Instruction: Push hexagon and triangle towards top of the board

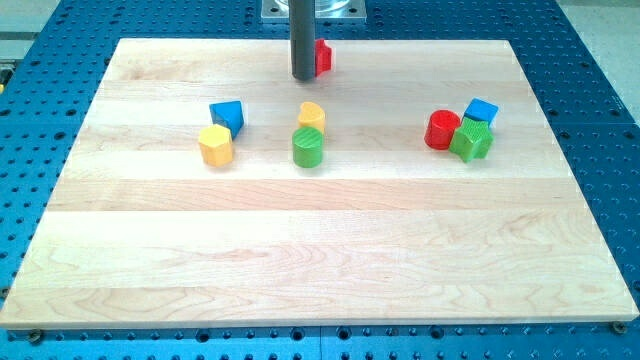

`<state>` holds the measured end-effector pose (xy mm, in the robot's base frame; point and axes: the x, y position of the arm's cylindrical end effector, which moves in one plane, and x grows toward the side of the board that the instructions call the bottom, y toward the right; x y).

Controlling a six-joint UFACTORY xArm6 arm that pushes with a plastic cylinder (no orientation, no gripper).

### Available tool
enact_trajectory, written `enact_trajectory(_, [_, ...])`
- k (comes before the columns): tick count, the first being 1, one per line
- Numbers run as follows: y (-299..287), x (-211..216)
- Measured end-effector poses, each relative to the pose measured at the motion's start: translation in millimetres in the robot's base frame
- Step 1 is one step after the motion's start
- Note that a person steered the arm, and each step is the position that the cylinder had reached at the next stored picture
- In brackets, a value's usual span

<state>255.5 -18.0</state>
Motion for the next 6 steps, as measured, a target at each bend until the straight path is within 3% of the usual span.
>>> enact_trajectory(1, [-1.1,3.7])
enact_trajectory(2, [-57.6,10.7])
enact_trajectory(3, [-156.0,11.1])
enact_trajectory(4, [-229.5,52.1])
enact_trajectory(6, [-277.5,140.8])
